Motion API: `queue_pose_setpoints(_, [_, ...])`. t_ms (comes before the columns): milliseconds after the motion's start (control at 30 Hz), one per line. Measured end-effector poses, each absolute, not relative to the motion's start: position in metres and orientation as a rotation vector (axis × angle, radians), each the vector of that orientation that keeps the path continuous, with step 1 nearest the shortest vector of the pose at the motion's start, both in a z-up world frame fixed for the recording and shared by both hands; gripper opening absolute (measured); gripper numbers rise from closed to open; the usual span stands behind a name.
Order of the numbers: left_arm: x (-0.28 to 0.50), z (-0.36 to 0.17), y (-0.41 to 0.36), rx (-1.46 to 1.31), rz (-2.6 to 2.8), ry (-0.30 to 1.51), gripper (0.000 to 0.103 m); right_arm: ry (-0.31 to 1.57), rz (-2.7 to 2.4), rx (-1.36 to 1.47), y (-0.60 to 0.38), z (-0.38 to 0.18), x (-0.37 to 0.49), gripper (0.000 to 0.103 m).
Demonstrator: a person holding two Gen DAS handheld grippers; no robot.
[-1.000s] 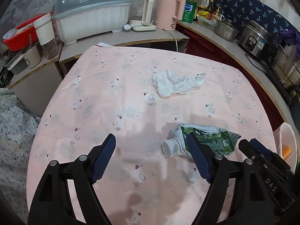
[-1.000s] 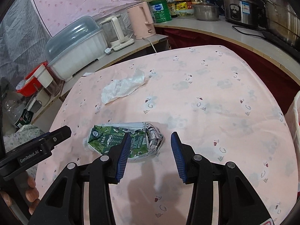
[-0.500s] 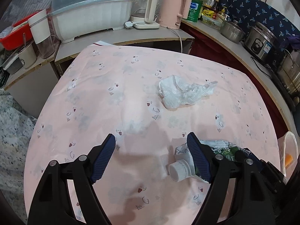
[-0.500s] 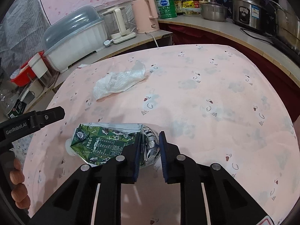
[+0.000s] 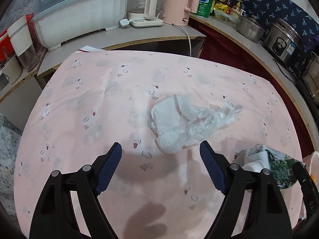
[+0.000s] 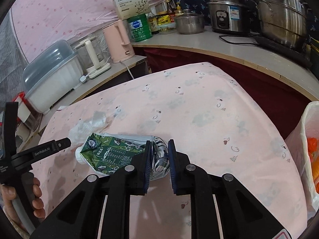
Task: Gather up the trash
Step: 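Grasp the green crumpled packet with the right tool while the left tool grasps the white tissue, then carry the green packet with the right tool while the left tool carries the tissue to the bin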
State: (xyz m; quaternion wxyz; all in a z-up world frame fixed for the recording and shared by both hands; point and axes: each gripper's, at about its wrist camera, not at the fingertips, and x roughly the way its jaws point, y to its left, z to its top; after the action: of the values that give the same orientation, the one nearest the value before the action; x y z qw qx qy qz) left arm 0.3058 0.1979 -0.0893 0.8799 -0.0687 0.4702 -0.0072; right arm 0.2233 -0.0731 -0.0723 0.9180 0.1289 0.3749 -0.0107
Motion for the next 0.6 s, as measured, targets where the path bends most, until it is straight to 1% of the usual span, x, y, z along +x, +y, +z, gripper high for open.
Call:
queue_pose_setpoints(133, [0.326, -0.101, 0.195, -0.149, -0.014, 0.996, 0.074, 0.764, -0.031, 0.289, -0.083, -0.073, 0.230, 0.016])
queue_pose_setpoints(200, [0.332, -0.107, 0.193, -0.149, -0.026, 1.010, 0.063, 0.766, -0.028, 0.289, -0.083, -0.075, 0.234, 0.016])
queue_pose_setpoints(233, [0.333, -0.109, 0.192, -0.145, -0.025, 1.010, 0.062, 0.768, -0.025, 0.292, -0.083, -0.075, 0.233, 0.015])
queue_pose_setpoints(267, [0.332, -0.109, 0.190, -0.133, -0.022, 0.997, 0.058, 0.770, -0.024, 0.292, -0.082, -0.076, 0.235, 0.016])
queue_pose_setpoints(300, [0.331, -0.108, 0.189, -0.124, -0.033, 0.995, 0.048, 0.771, -0.023, 0.291, -0.081, -0.078, 0.236, 0.016])
queue_pose_setpoints(333, [0.330, -0.108, 0.187, -0.115, -0.043, 0.993, 0.043, 0.774, -0.021, 0.293, -0.081, -0.079, 0.237, 0.016])
queue_pose_setpoints(400, [0.328, -0.107, 0.183, -0.106, -0.066, 0.998, 0.019, 0.777, -0.019, 0.298, -0.080, -0.081, 0.237, 0.016])
queue_pose_setpoints(433, [0.326, -0.106, 0.182, -0.108, -0.082, 1.004, 0.014, 0.780, -0.015, 0.297, -0.078, -0.082, 0.236, 0.016])
queue_pose_setpoints(467, [0.325, -0.106, 0.180, -0.112, -0.094, 1.011, 0.010, 0.780, -0.014, 0.297, -0.078, -0.082, 0.235, 0.016])
queue_pose_setpoints(500, [0.322, -0.105, 0.179, -0.114, -0.101, 1.015, 0.008, 0.779, -0.014, 0.298, -0.078, -0.081, 0.234, 0.016])
queue_pose_setpoints(600, [0.312, -0.102, 0.174, -0.116, -0.117, 1.018, 0.007, 0.773, -0.018, 0.299, -0.080, -0.076, 0.228, 0.016])
